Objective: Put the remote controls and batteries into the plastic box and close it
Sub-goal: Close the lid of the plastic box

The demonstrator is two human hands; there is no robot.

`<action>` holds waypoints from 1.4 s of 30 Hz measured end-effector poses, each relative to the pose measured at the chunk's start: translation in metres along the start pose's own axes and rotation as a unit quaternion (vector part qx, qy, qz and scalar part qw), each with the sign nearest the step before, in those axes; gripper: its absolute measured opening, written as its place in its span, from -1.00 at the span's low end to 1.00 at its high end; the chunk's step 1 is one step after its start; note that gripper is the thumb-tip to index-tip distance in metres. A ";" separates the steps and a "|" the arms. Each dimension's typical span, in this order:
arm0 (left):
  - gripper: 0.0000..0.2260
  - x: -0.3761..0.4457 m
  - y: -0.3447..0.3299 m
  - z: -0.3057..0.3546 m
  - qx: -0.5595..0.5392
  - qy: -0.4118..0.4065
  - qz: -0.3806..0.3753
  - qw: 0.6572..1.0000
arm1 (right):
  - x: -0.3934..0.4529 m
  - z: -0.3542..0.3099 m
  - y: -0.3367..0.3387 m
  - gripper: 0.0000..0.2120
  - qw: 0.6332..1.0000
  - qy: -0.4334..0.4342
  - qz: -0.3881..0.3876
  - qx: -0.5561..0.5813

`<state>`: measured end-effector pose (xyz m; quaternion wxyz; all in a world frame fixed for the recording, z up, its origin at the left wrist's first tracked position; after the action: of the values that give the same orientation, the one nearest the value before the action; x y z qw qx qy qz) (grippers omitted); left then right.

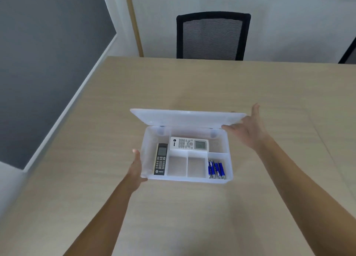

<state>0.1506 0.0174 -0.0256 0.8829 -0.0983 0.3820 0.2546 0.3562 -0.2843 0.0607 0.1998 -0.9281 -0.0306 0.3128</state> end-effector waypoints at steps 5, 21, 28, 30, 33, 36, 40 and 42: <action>-0.13 0.001 0.019 0.004 -0.165 0.005 -0.086 0.982 | -0.028 0.050 0.032 -0.52 0.977 -0.002 0.002 -0.213; -0.27 -0.001 0.001 -0.010 0.288 -0.172 0.103 0.936 | -0.061 0.125 0.050 -0.16 0.878 0.065 0.053 -0.471; -0.27 0.003 0.001 -0.013 0.322 -0.189 0.120 0.920 | -0.055 0.129 0.048 -0.14 0.850 0.085 0.087 -0.512; -0.27 0.003 0.001 -0.014 0.326 -0.187 0.123 0.919 | -0.053 0.130 0.049 -0.12 0.848 0.084 0.096 -0.514; -0.24 0.004 0.001 -0.015 0.334 -0.196 0.123 0.914 | -0.051 0.131 0.049 -0.11 0.845 0.085 0.100 -0.518; -0.21 0.006 0.001 -0.015 0.335 -0.193 0.119 0.914 | -0.050 0.132 0.048 -0.11 0.844 0.075 0.107 -0.520; -0.18 0.009 0.001 -0.013 0.348 -0.186 0.124 0.910 | -0.050 0.131 0.047 -0.11 0.848 0.068 0.107 -0.514; -0.15 0.007 0.000 -0.016 0.357 -0.183 0.126 0.907 | -0.051 0.131 0.046 -0.11 0.849 0.065 0.108 -0.514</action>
<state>0.1449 0.0147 -0.0417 0.8740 0.3206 0.2887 0.2236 0.2346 -0.2898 -0.0231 -0.3394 -0.9137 -0.0732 0.2114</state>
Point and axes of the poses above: each hand's wrist, its own x-axis towards the middle knuckle, its own y-axis out of the back of the hand, z = x × y, the point moved 5 cm from there along x, towards the middle knuckle, and after that the axes turned 1 degree about x, right-handed, at the moved point
